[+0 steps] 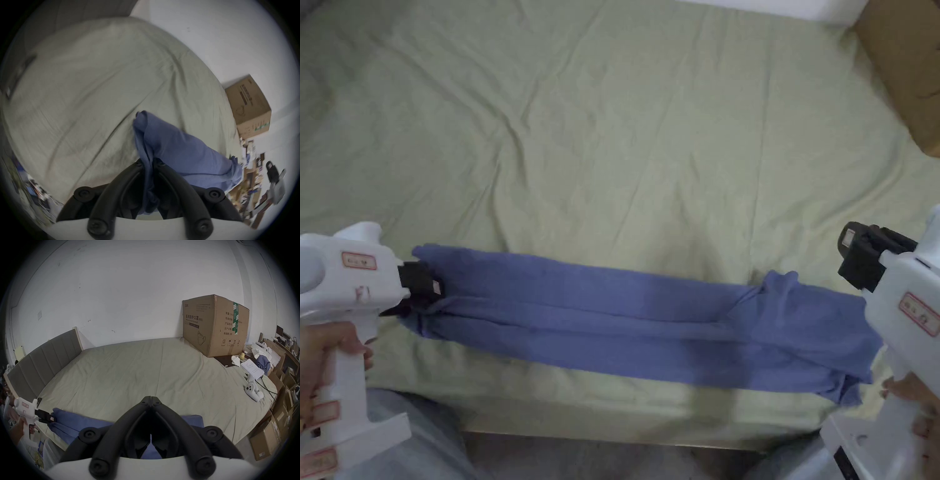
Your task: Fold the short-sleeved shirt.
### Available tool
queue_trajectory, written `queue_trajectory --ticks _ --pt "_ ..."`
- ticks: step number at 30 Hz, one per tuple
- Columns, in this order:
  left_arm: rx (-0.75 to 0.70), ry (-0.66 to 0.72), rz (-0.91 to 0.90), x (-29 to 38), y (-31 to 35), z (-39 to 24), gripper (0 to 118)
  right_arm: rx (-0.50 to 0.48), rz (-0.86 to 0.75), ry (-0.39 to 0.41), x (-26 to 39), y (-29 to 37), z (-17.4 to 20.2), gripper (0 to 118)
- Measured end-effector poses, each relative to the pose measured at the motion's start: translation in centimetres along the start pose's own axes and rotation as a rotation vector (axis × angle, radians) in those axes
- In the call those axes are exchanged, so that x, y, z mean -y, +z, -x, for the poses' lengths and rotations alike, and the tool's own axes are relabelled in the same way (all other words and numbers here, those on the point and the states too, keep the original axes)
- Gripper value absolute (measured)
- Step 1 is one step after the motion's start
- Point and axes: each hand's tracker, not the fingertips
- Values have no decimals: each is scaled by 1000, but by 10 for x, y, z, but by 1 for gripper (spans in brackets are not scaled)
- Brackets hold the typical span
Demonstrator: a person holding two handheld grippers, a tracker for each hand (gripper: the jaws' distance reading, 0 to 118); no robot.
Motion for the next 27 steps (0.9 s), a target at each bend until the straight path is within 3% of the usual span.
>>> queue_trajectory --ticks 7,11,15,24,27 --pt "-35 -347 -153 7 75 -93 7 7 -28 -32 -2 13 -17 0" --pt "97 -425 -114 17 76 -144 7 9 -43 -53 1 22 -26 0" --pt "122 -528 -45 32 36 -194 7 19 -44 -56 6 28 -36 0" --pt "150 -526 172 83 -93 -265 8 91 -46 -101 18 49 -66 0" --pt "129 -506 227 102 -124 -276 18 119 -41 -115 22 55 -76 0"
